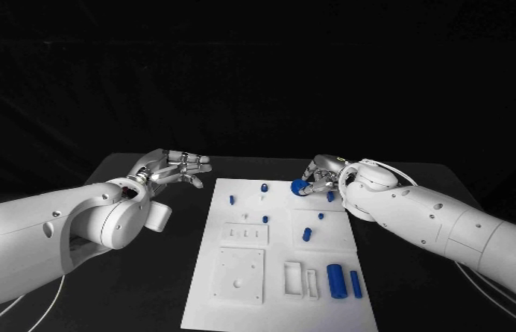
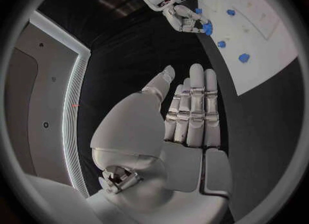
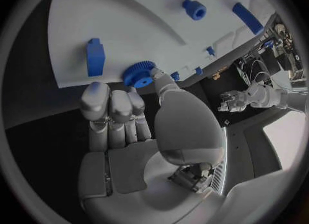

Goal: Assemble the parts on the task board

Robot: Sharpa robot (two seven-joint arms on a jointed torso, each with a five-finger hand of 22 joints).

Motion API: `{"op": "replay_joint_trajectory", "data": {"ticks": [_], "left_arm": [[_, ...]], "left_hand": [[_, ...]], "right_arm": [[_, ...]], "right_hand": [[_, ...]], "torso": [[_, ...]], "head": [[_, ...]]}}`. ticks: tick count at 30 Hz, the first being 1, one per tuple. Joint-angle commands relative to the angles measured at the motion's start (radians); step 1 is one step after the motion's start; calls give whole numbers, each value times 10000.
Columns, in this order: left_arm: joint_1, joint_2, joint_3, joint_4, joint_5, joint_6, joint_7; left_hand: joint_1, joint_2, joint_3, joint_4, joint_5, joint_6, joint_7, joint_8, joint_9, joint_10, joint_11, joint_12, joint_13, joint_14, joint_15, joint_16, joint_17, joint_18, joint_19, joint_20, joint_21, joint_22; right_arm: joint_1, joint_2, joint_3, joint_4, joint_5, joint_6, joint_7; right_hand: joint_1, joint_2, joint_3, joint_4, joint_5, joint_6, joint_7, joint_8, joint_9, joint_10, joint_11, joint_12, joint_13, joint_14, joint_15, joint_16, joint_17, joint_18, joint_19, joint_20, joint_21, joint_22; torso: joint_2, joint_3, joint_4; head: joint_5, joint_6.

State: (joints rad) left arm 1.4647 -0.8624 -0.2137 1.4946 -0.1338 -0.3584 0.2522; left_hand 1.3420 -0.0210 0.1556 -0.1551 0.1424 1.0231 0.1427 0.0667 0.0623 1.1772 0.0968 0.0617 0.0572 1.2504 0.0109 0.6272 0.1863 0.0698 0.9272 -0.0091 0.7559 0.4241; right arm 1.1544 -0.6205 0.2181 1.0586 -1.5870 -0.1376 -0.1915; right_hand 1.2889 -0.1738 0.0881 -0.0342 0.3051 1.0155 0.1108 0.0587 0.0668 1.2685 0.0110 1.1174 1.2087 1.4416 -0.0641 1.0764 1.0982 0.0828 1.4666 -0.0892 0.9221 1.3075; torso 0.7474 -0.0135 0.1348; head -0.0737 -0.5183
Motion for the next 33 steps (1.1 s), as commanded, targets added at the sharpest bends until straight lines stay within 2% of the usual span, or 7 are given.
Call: {"op": "replay_joint_trajectory", "data": {"ticks": [1,12,17,19,22,27,33], "left_arm": [[17,10,8,7,-39,116,17],[17,7,8,15,-46,92,8],[17,-1,8,21,-57,83,-1],[17,-3,8,24,-61,81,-6],[18,-5,8,29,-65,83,-15],[18,-6,8,32,-72,78,-37],[18,-11,8,32,-77,78,-61]], "left_hand": [[52,-76,-62,-17,31,-67,-3,-14,6,-75,-2,-22,14,-55,27,-56,-11,11,-45,48,29,-11],[52,-76,-62,-17,31,-67,-3,-14,6,-75,-2,-22,14,-55,27,-56,-11,11,-45,48,29,-11],[52,-76,-62,-17,31,-67,-3,-14,6,-75,-2,-22,14,-55,27,-56,-11,11,-45,48,29,-11],[71,-67,-84,-15,34,-66,-1,-9,7,-92,3,-21,15,-53,28,-61,-16,16,-44,51,35,-23],[71,-67,-84,-15,34,-66,-1,-9,7,-92,3,-21,15,-53,28,-61,-16,16,-44,51,35,-23],[71,-67,-84,-15,34,-66,-1,-9,7,-92,3,-21,15,-53,28,-61,-16,16,-44,51,35,-23],[71,-67,-84,-15,34,-66,-1,-9,7,-92,3,-21,15,-53,28,-61,-16,16,-44,51,35,-23]], "right_arm": [[-62,33,-40,15,49,325,65],[-61,87,-40,-3,-75,274,-1],[-61,96,-40,-6,-116,278,-17],[-61,102,-40,8,-129,276,-10],[-61,112,-40,31,-152,270,-4],[-61,133,-40,80,-229,233,-34],[-61,142,-40,117,-310,202,-94]], "right_hand": [[-139,11,-184,83,106,-70,21,45,2,-78,-3,-38,-13,75,25,-26,25,175,440,91,-10,1120],[-63,70,-131,156,56,126,-20,45,7,-25,-31,26,19,85,9,40,93,162,453,77,87,1140],[-63,178,862,-162,-524,575,-102,-2,-8,28,-103,65,55,88,-47,61,124,134,437,34,145,1147],[-184,166,1358,-334,-589,835,-159,32,-3,51,-143,82,81,93,-68,64,133,108,433,5,189,1153],[-212,253,1734,-436,-680,1262,-293,58,21,97,-225,137,133,98,-117,74,147,73,432,-31,228,1160],[-265,344,1994,-534,-643,1902,-480,63,52,165,-311,178,183,101,-205,74,163,-13,422,-125,254,1160],[-307,392,2047,-587,-604,2107,-539,47,42,188,-349,168,196,109,-247,81,183,-64,417,-182,266,1159]], "torso": [[3,4,7],[5,4,4],[5,9,-4],[5,11,-4],[3,10,-1],[-1,6,-4],[-1,6,3]], "head": [[11,7],[20,8],[22,0],[25,-2],[24,-7],[16,-5],[10,-16]]}}
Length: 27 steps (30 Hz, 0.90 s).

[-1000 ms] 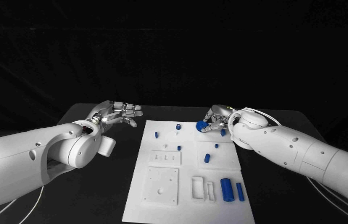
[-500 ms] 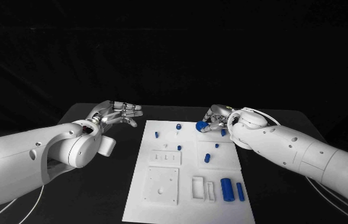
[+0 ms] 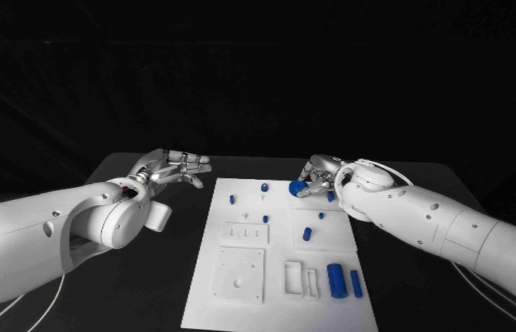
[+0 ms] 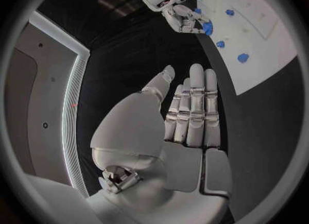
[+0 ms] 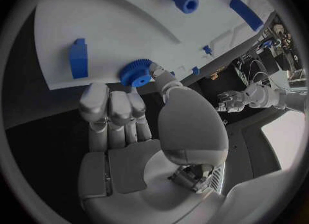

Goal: Assemble the parts on the task board

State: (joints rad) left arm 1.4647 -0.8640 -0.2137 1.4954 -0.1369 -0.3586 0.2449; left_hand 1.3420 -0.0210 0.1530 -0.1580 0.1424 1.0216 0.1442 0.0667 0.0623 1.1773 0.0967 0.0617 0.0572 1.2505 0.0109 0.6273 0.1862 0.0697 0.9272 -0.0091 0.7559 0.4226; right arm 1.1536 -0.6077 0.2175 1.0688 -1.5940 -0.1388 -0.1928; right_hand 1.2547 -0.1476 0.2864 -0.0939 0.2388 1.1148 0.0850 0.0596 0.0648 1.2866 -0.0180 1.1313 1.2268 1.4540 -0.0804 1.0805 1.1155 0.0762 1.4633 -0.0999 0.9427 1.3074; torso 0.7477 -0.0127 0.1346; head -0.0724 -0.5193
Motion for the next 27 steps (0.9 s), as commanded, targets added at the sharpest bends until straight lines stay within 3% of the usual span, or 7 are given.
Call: {"op": "replay_joint_trajectory", "data": {"ticks": [1,19,27], "left_arm": [[18,3,8,24,-48,79,8],[18,-11,8,18,-68,56,-45],[18,-16,8,18,-72,41,-70]], "left_hand": [[71,-67,-58,14,33,-51,-16,-8,8,-92,3,-21,15,-53,28,-62,-15,16,-44,51,35,-8],[99,-61,-56,2,39,-40,-18,-10,7,-102,5,-21,15,-54,27,-63,-16,19,-52,49,51,-10],[106,-57,-57,-4,44,-34,-17,-9,7,-116,10,-21,15,-56,29,-64,-18,23,-62,50,73,-8]], "right_arm": [[-53,13,-34,22,-250,206,-89],[-53,-70,-34,178,-198,123,-119],[-52,-145,-34,312,-149,99,-142]], "right_hand": [[34,135,67,10,62,1119,-283,40,62,7,-60,29,16,-15,-85,40,10,2,450,-75,59,1161],[-39,230,157,-20,196,1272,-338,43,65,28,-95,17,42,-13,-118,15,14,-34,445,-117,50,1156],[-140,313,468,-84,169,1355,-363,36,64,22,-118,-21,54,-12,-139,-14,15,-58,443,-145,49,1156]], "torso": [[-4,-2,5],[-9,0,3],[-5,-2,-8]], "head": [[-3,-14],[18,-16],[22,0]]}}
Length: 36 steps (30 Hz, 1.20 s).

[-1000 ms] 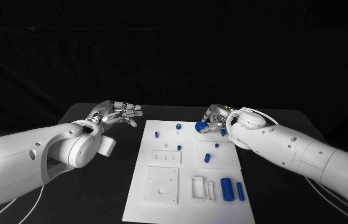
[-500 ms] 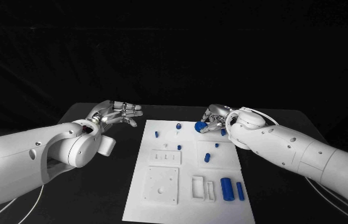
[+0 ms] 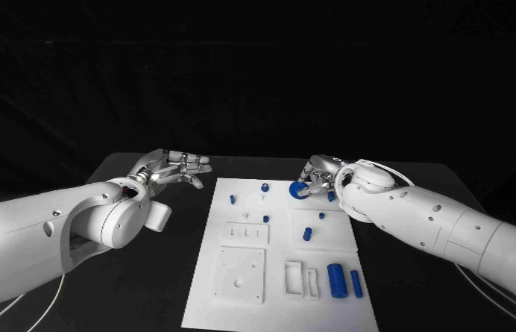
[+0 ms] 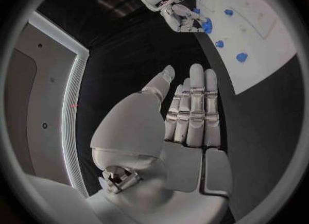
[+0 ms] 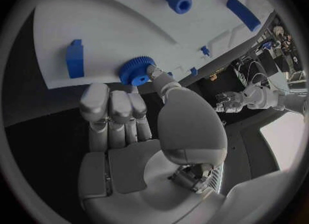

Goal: Assemble the parts on the task board

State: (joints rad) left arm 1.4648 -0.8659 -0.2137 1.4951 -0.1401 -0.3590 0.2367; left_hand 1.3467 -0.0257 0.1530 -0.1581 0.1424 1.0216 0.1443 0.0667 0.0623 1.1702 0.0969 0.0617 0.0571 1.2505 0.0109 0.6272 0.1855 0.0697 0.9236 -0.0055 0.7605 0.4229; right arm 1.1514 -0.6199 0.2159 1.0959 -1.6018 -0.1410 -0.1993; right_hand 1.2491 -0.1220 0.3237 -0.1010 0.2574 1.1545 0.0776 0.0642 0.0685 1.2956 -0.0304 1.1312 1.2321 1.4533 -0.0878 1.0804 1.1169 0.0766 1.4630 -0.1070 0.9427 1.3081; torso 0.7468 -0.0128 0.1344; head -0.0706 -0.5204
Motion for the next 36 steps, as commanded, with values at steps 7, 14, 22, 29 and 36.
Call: {"op": "replay_joint_trajectory", "data": {"ticks": [7,14,22,29,36], "left_arm": [[18,0,8,31,-45,37,-3],[18,-7,8,38,-46,25,-4],[18,-17,8,63,-47,12,-3],[19,-26,8,103,-47,4,-2],[19,-32,9,131,-47,-3,-1]], "left_hand": [[75,-10,-51,-21,47,-31,-16,-11,7,-58,11,-21,16,-57,29,-63,-10,28,-37,13,51,-4],[75,-10,-50,-22,47,-31,-16,-11,7,-59,11,-21,16,-57,29,-63,-10,28,-37,13,52,-4],[75,-10,-50,-22,47,-31,-16,-11,7,-59,11,-21,16,-57,29,-63,-10,28,-37,13,52,-4],[73,-7,-49,-31,49,-32,-14,-11,7,-82,17,-21,16,-55,32,-63,-12,33,-51,17,77,0],[73,-7,-49,-31,49,-32,-14,-11,7,-82,17,-21,16,-55,32,-63,-12,33,-51,17,77,0]], "right_arm": [[-30,-45,-18,126,-341,28,-136],[-30,-142,-18,590,-1012,-778,-127],[-31,-329,-18,1680,-1793,-1714,-166],[-31,-256,-77,2273,-2286,-1922,-308],[-31,45,-386,2366,-2486,-1900,-362]], "right_hand": [[-68,37,146,-71,-32,980,-290,-10,28,-63,2,-27,4,-3,-64,-21,0,-65,445,-74,46,1149],[-65,-22,345,-183,179,1014,-282,-11,24,-31,-10,-17,29,6,-73,-3,25,-53,464,-84,106,1163],[-107,-129,521,-194,305,1036,-281,-6,21,-10,-29,-23,56,11,-70,-6,15,-33,489,-77,309,1206],[-98,-193,604,-104,190,1037,-286,-12,18,-7,-30,-43,55,8,-73,-19,-4,-35,485,-74,356,1212],[-97,-207,613,-90,174,1030,-283,-13,17,-8,-29,-47,55,9,-72,-18,-5,-37,485,-73,366,1214]], "torso": [[1,-3,5],[3,3,3],[4,-10,-10],[-1,-24,15],[0,-36,18]], "head": [[3,14],[7,31],[35,35],[54,32],[80,45]]}}
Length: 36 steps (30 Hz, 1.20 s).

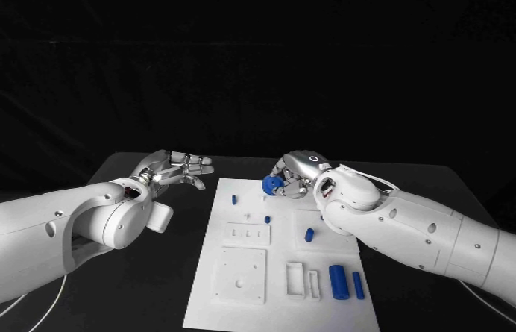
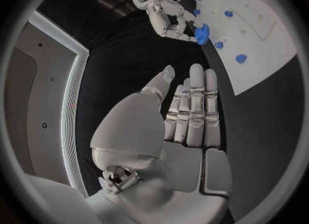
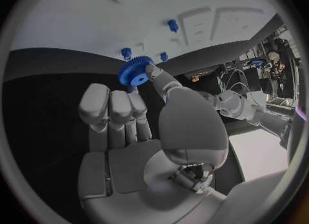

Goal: Assemble the parts on the task board

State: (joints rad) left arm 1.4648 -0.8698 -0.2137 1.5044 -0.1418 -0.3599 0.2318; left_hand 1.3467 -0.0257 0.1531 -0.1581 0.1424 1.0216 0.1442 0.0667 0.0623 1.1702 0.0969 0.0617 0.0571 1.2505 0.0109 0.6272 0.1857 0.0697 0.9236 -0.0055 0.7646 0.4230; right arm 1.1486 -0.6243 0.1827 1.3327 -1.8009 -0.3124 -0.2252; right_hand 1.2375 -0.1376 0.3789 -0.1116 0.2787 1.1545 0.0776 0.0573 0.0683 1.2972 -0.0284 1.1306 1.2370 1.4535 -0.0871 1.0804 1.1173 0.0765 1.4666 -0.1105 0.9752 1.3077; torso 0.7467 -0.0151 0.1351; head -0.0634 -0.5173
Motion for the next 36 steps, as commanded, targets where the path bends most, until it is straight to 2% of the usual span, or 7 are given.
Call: {"op": "replay_joint_trajectory", "data": {"ticks": [1,6,10,16,20,27,36], "left_arm": [[19,11,9,40,-30,7,48],[20,25,9,54,-30,11,44],[20,29,9,63,-30,10,36],[21,37,10,72,-30,-1,33],[21,45,10,79,-30,-2,27],[22,44,10,82,-30,-11,20],[22,65,10,75,-31,7,8]], "left_hand": [[73,-7,-50,-31,50,-32,-14,-11,6,-82,17,-21,16,-55,32,-63,-15,33,-51,17,36,-2],[73,-7,-50,-31,50,-32,-14,-11,6,-82,17,-21,16,-55,32,-63,-15,33,-51,17,36,-2],[73,-7,-50,-31,50,-32,-14,-11,6,-82,17,-21,16,-55,32,-63,-15,33,-51,17,36,-2],[73,-7,-50,-31,50,-32,-14,-11,6,-82,17,-21,16,-55,32,-63,-15,33,-51,17,36,-2],[73,-7,-50,-31,50,-32,-14,-11,6,-82,17,-21,16,-55,32,-63,-15,33,-51,17,36,-2],[73,-7,-50,-31,50,-32,-14,-11,6,-82,17,-21,16,-55,32,-63,-15,33,-51,17,36,-2],[73,-7,-50,-31,50,-32,-14,-11,6,-82,17,-21,16,-55,32,-63,-15,33,-51,17,36,-2]], "right_arm": [[-3,149,-107,-30,-512,-170,-105],[-3,451,-319,-283,-494,-8,-92],[-3,666,-425,-602,-436,108,-65],[-3,949,-530,-1078,-414,209,-21],[-3,1094,-580,-1315,-407,268,12],[-2,1279,-671,-1572,-369,356,74],[3,1475,-886,-1731,-267,588,146]], "right_hand": [[19,-51,61,16,-39,1030,-283,56,19,-25,-50,-41,6,7,-80,-18,-10,-36,449,-39,41,1218],[19,-69,77,52,-60,1023,-282,57,18,-34,-47,-58,1,5,-79,-24,-20,-38,443,-38,31,1213],[10,-73,66,71,-74,1007,-281,55,17,-47,-45,-77,-8,-1,-77,-44,-38,-40,438,-36,17,1209],[12,-74,47,74,-49,997,-277,56,17,-57,-44,-94,-18,-4,-76,-57,-50,-38,434,-36,2,1205],[18,-68,29,74,-27,988,-275,55,16,-62,-43,-105,-24,-1,-77,-55,-50,-36,434,-37,-4,1204],[6,-68,0,80,-25,978,-274,56,15,-65,-41,-109,-25,-2,-75,-63,-56,-34,432,-37,-14,1202],[-70,-66,-183,169,-101,833,-245,50,0,-129,-15,-187,-74,-18,-58,-134,-107,-11,418,-19,-93,1187]], "torso": [[3,-7,19],[3,-3,43],[8,6,29],[15,21,19],[4,17,38],[14,19,34],[4,23,37]], "head": [[7,17],[9,7],[44,2],[104,8],[120,-5],[130,-10],[154,-48]]}}
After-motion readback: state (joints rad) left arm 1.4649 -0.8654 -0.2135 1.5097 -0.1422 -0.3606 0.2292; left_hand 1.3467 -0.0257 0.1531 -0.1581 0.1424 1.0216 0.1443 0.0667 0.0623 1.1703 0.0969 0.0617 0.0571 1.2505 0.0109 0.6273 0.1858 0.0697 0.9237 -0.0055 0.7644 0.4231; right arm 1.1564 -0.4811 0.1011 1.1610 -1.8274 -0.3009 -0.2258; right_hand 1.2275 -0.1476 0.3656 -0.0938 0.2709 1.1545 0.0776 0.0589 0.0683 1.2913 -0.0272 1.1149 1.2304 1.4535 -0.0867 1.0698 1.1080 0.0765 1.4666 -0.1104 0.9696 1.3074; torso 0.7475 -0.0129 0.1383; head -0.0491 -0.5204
